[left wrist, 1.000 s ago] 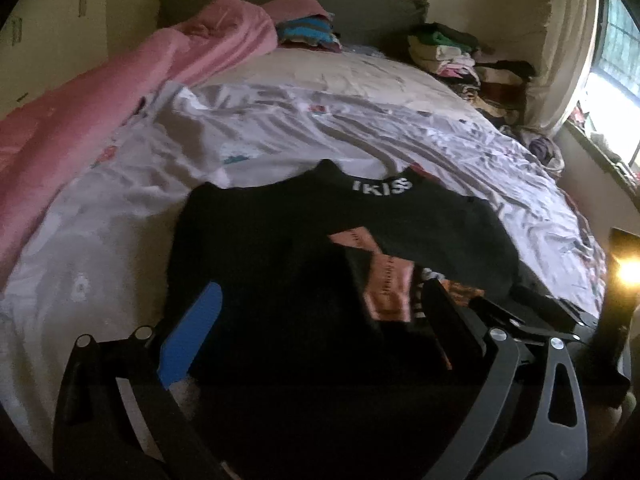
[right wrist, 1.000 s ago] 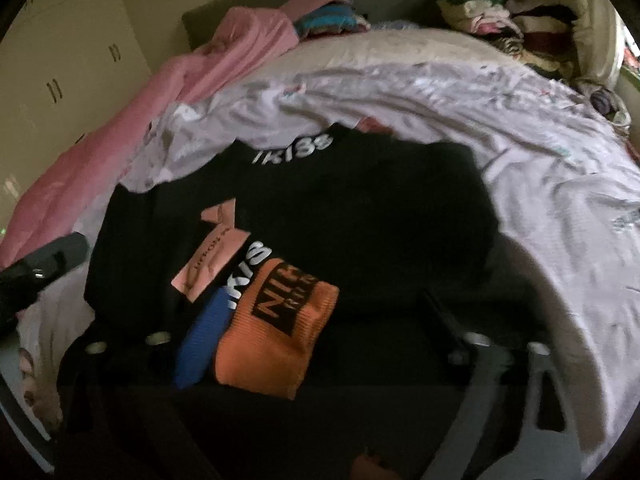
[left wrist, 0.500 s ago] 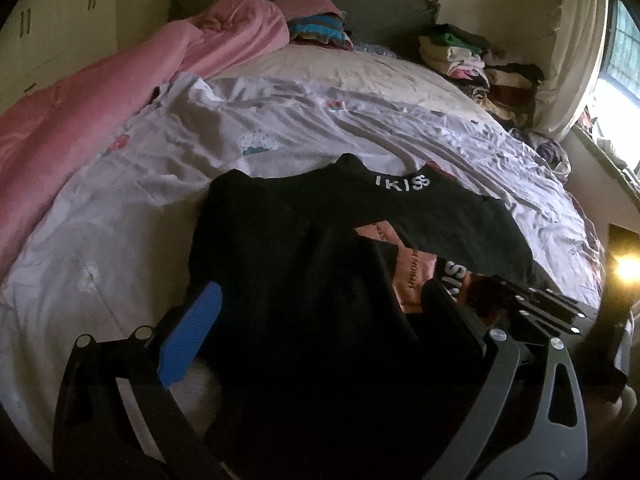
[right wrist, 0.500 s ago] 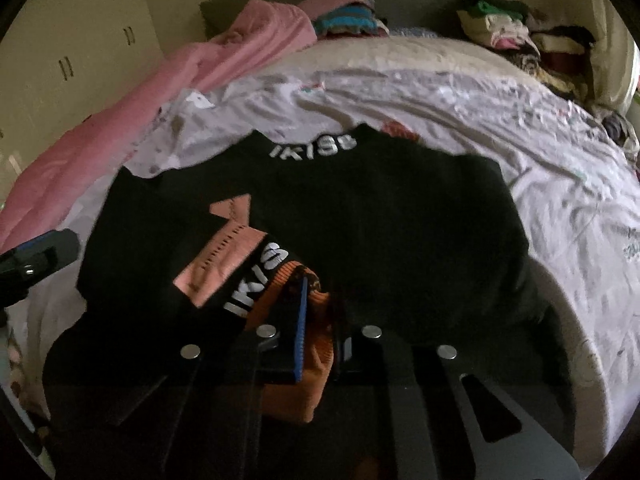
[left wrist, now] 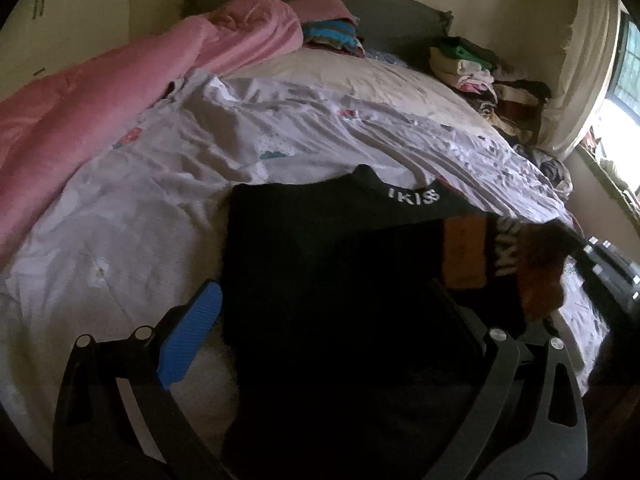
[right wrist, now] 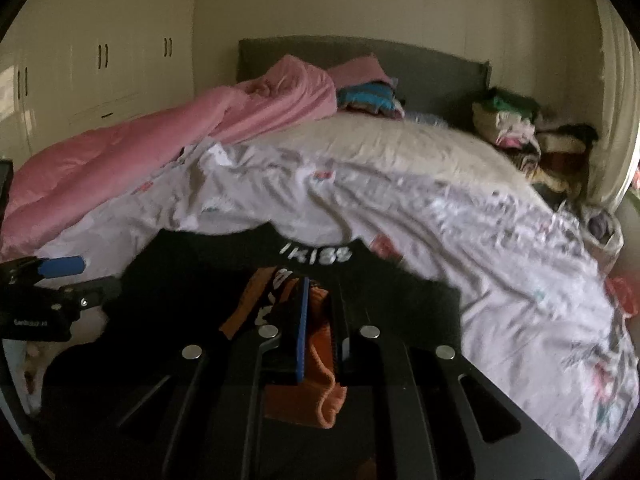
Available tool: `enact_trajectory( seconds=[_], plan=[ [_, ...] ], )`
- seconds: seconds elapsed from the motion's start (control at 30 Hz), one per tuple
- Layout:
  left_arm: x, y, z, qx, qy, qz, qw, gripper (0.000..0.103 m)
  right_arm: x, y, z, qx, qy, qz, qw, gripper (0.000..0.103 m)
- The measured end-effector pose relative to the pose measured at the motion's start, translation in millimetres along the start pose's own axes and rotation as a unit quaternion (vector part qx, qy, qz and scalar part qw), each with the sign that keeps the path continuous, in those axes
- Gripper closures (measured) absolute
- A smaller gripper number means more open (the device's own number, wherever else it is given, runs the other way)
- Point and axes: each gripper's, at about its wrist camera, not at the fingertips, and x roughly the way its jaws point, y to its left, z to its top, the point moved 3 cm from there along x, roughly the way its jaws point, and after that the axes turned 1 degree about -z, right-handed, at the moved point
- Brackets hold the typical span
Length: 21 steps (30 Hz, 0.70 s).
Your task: Fold small clothes
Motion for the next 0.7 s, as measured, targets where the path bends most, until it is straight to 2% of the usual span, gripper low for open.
enact_trajectory(
  seconds=[0.3,0.53,0.7],
  plan=[
    [3,22,-2,-0.008,-0.002,0.034,0.9994,0.010,9,-22,7,-0.025,-0.003,-0.042,0.999,0.095],
    [6,36,-1,-0.023,-0.001,0.043,0.9988,0.010,22,-36,-2,-0.012,0.012,-0.059,0.998,0.095],
    [11,32,2,-0.021,0.003,0.038,0.9990,0.010,32,-41,-11,0.001,0.032,-0.064,0.997,0.094]
  ],
)
